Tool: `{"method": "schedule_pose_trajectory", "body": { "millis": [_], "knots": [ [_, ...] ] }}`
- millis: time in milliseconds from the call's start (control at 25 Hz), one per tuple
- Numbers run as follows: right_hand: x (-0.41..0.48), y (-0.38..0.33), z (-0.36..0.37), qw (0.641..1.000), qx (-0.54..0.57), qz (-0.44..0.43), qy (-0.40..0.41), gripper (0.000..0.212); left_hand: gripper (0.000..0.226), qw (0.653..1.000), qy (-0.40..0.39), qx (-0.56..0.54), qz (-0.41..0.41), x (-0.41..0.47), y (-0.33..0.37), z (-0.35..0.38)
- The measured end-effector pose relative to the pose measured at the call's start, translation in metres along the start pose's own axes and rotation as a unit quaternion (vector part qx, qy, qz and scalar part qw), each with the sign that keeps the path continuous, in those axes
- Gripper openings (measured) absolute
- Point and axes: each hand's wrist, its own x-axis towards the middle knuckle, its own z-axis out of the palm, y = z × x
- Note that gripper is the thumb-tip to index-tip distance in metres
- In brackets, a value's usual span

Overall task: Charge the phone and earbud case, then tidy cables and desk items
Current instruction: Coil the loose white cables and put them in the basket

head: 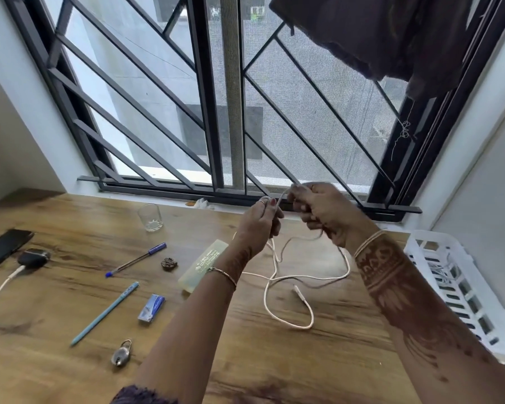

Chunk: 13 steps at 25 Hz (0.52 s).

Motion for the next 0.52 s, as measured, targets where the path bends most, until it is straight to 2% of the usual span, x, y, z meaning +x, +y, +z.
{"method": "schedule_pose_trajectory", "body": {
  "millis": [120, 240, 320, 440, 520],
  "knots": [
    [0.012, -0.025, -0.01, 0.99, -0.101, -0.065, 0.068, 0.031, 0.043, 0.996, -0.024, -0.072, -0.046, -0.011, 0.003, 0.002],
    [0.044, -0.021, -0.015, 0.94, -0.264, -0.147, 0.16, 0.034, 0.046, 0.983, -0.064, -0.163, -0.051, -0.02, 0.021, 0.006],
    [0.062, -0.005, -0.019, 0.912, -0.332, -0.151, 0.187, 0.028, 0.048, 0.965, -0.06, -0.252, -0.046, -0.021, 0.038, 0.009],
    [0.063, 0.026, -0.016, 0.917, -0.349, -0.143, 0.13, 0.02, 0.05, 0.917, -0.048, -0.394, -0.049, -0.007, 0.055, 0.007],
    [0.052, 0.042, -0.008, 0.923, -0.357, -0.132, 0.059, 0.021, 0.046, 0.904, -0.034, -0.425, -0.03, 0.001, 0.053, 0.004]
  ]
}}
